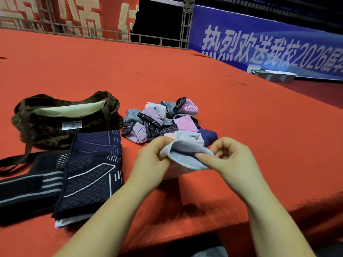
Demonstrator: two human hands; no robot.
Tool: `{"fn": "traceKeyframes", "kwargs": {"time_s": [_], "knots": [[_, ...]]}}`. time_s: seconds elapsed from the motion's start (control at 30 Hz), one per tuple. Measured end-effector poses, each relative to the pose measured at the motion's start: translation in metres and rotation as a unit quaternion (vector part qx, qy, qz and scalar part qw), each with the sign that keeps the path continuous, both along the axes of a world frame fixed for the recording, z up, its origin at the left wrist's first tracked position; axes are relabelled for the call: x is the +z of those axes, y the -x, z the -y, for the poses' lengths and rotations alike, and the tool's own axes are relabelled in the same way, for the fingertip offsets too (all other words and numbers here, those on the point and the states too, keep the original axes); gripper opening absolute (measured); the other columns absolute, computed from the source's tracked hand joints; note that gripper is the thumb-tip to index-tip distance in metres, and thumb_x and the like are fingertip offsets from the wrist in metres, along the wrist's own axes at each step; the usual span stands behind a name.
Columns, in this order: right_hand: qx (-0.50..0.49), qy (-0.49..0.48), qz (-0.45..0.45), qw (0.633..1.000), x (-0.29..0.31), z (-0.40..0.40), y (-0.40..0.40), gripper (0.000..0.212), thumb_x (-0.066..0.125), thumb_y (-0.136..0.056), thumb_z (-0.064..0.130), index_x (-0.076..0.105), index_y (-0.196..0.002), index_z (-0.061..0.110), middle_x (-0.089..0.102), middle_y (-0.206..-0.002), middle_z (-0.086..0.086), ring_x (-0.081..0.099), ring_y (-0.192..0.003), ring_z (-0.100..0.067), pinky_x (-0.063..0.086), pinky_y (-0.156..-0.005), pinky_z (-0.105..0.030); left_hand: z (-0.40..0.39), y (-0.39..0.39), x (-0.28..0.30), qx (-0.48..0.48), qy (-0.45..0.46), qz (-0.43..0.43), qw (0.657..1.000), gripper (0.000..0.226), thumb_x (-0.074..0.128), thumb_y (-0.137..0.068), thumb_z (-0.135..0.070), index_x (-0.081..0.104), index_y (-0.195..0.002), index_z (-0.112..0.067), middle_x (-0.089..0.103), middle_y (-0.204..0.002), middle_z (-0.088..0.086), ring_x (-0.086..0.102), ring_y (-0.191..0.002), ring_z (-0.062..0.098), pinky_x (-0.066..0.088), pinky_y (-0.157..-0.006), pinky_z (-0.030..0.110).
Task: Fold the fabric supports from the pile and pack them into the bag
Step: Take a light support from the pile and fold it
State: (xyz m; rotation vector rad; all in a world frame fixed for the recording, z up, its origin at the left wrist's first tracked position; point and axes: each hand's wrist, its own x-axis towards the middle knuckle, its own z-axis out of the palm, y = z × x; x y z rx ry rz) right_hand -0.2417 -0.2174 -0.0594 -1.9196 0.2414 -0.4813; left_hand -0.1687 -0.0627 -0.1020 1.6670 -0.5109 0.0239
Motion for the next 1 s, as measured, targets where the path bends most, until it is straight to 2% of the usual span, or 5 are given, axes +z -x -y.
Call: {"fn": "traceKeyframes", "kwargs": {"time_s": [0.2, 0.37, 0.5, 0.77, 1.0], "knots": [[-0.098, 0.184, 0.003, 0.978, 0.015, 0.012, -0.015, 0.031, 0.077, -0.068, 0.013, 0.048, -0.058, 0.018, 0.046, -0.047, 0.003, 0.039, -0.040, -0.006, 0.030, -0.041, -0.018, 0.001, -0.001, 0.007, -0.009, 0.015, -0.010, 1.000, 0.046, 0.052, -0.078, 0.018, 0.061, -0.093, -0.025, 0.073, -0.082, -0.004, 0.065, -0.078, 0.004, 0.050, -0.075, 0.021], [0.030, -0.090, 0.041, 0.995, 0.030, 0.009, -0.020, 0.023, 0.077, -0.070, 0.029, 0.060, -0.080, 0.016, 0.062, -0.062, 0.005, 0.056, -0.057, -0.005, 0.047, -0.065, -0.027, -0.001, -0.006, 0.018, -0.015, 0.107, -0.077, 0.991, 0.027, 0.058, -0.085, 0.010, 0.064, -0.099, -0.012, 0.074, -0.086, 0.007, 0.067, -0.081, 0.016, 0.054, -0.080, 0.032], [0.064, -0.126, -0.012, 0.990, 0.013, 0.001, -0.016, 0.058, 0.066, -0.057, 0.051, 0.061, -0.106, 0.022, 0.068, -0.101, 0.004, 0.063, -0.091, -0.007, 0.046, -0.076, -0.020, -0.003, -0.003, 0.026, -0.079, 0.215, -0.190, 0.955, 0.019, 0.053, -0.089, 0.002, 0.064, -0.102, -0.006, 0.073, -0.089, 0.013, 0.070, -0.080, 0.022, 0.057, -0.074, 0.032], [0.065, -0.113, 0.039, 0.991, -0.019, -0.014, -0.010, 0.006, 0.066, -0.084, 0.005, 0.067, -0.082, 0.011, 0.069, -0.067, 0.006, 0.061, -0.061, -0.004, 0.049, -0.058, -0.019, 0.003, 0.008, 0.012, -0.145, 0.104, -0.169, 0.969, 0.037, 0.071, -0.077, -0.005, 0.064, -0.113, -0.011, 0.071, -0.107, 0.008, 0.068, -0.101, 0.023, 0.055, -0.086, 0.034], [0.073, -0.081, -0.143, 0.984, -0.031, 0.001, -0.009, 0.030, 0.064, -0.082, 0.042, 0.064, -0.069, 0.015, 0.060, -0.061, 0.010, 0.050, -0.053, -0.003, 0.037, -0.050, -0.019, 0.006, 0.006, 0.008, -0.086, 0.190, -0.281, 0.937, 0.035, 0.044, -0.086, 0.015, 0.061, -0.111, -0.002, 0.071, -0.103, 0.015, 0.069, -0.086, 0.025, 0.057, -0.076, 0.034]]}}
